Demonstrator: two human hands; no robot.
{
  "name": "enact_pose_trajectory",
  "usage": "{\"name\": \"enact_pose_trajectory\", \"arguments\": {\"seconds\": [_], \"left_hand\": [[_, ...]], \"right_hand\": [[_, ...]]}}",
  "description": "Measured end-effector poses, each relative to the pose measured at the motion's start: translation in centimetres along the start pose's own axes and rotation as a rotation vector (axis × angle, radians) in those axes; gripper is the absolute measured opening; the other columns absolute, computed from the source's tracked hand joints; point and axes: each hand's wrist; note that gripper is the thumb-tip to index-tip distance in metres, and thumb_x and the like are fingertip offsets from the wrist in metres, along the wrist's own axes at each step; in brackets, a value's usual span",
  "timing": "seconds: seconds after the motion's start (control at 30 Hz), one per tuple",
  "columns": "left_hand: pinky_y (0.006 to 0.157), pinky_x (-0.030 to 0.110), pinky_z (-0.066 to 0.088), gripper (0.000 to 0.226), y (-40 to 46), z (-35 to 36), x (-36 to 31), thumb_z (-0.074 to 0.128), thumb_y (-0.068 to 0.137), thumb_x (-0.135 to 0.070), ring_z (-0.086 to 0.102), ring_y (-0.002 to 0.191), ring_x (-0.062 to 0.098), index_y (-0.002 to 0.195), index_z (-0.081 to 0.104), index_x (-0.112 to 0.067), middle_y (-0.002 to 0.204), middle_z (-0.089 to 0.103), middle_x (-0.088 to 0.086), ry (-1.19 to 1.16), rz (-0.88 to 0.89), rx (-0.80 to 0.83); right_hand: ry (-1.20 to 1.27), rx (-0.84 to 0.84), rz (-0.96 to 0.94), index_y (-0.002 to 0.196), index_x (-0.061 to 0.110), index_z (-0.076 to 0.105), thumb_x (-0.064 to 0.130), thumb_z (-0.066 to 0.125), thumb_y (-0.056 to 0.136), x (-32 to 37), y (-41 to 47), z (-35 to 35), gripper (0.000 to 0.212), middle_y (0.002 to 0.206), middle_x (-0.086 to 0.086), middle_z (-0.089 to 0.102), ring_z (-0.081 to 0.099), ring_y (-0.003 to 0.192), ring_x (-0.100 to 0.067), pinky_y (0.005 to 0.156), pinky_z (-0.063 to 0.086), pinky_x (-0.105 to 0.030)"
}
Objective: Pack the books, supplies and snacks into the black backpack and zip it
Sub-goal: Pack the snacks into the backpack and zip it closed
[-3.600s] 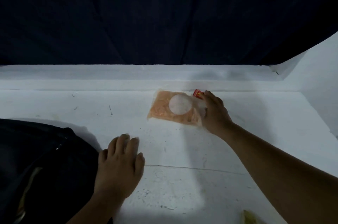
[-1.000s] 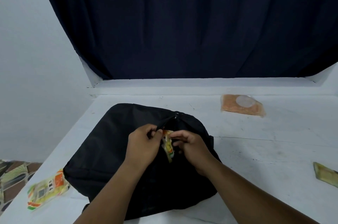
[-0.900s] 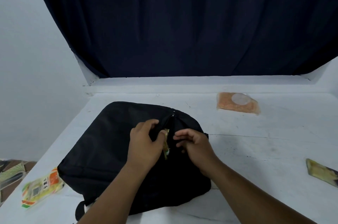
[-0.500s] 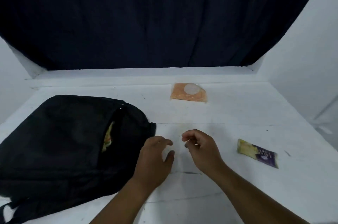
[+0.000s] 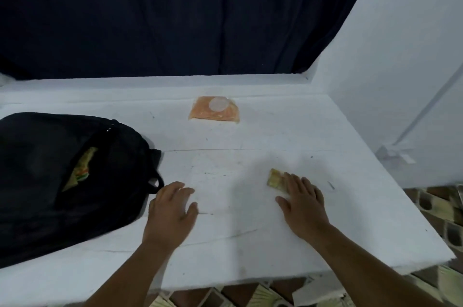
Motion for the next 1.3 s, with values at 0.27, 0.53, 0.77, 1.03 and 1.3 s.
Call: {"name": "enact_pose_trajectory", "arguments": {"seconds": [0.27, 0.53, 0.77, 1.03, 1.3], "left_hand": [[0.112, 0.047, 0.04, 0.054, -1.0, 0.1, -0.2, 0.047, 0.088, -0.051, 0.047, 0.135, 0.025, 0.122, 0.071, -0.017, 0.141, 0.057, 0.006, -0.133, -0.044, 0.02], [0.095, 0.025, 0.049, 0.026, 0.2, -5.3, -1.6, 0.06, 0.088, -0.03, 0.062, 0.106, 0.014, 0.107, 0.074, -0.02, 0.107, 0.067, -0.016, -0.278, -0.035, -0.117], [0.098, 0.029, 0.038, 0.025, 2.1, -12.5, 2.9, 0.069, 0.085, -0.016, 0.055, 0.111, 0.028, 0.11, 0.07, -0.014, 0.111, 0.067, 0.002, 0.044, -0.034, -0.437], [0.095, 0.046, 0.043, 0.057, 5.1, -18.5, 10.2, 0.075, 0.081, -0.044, 0.046, 0.121, 0.031, 0.129, 0.053, -0.025, 0.13, 0.053, 0.005, 0.267, -0.486, -0.241], [0.063, 0.027, 0.051, 0.019, 7.1, -22.2, 14.0, 0.07, 0.089, -0.02, 0.063, 0.064, 0.009, 0.07, 0.071, -0.018, 0.065, 0.067, -0.006, -0.162, -0.286, -0.337]], "right_hand": [[0.158, -0.304, -0.171, 0.108, 0.014, 0.072, 0.03, 0.043, 0.101, 0.3, -0.1, 0.3, 0.034, 0.099, -0.002, 0.071, 0.064, 0.089, -0.025, 0.079, 0.05, -0.039], [1.221, 0.08, 0.234, 0.089, 0.008, 0.063, 0.032, 0.041, 0.103, 9.1, 2.1, -3.4, 0.035, 0.083, -0.014, 0.073, 0.07, 0.073, -0.024, 0.066, 0.054, -0.035], [1.432, 0.348, 0.136, 0.106, 0.011, 0.067, 0.022, 0.06, 0.098, 17.4, 2.4, -3.8, 0.015, 0.089, -0.013, 0.077, 0.075, 0.078, -0.025, 0.064, 0.059, -0.035], [1.353, 0.375, 0.071, 0.092, 0.018, 0.074, 0.026, 0.064, 0.095, 27.3, 4.8, -1.7, 0.013, 0.095, -0.015, 0.074, 0.071, 0.083, -0.031, 0.075, 0.057, -0.042], [1.278, 0.479, 0.002, 0.119, 0.014, 0.064, 0.011, 0.069, 0.09, 37.2, 7.2, -0.2, 0.029, 0.105, -0.008, 0.072, 0.072, 0.09, -0.021, 0.076, 0.06, -0.033]]}}
Point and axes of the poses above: each hand's wrist, its own y-axis towards the middle knuckle, its own z-axis out of the palm, x = y × z
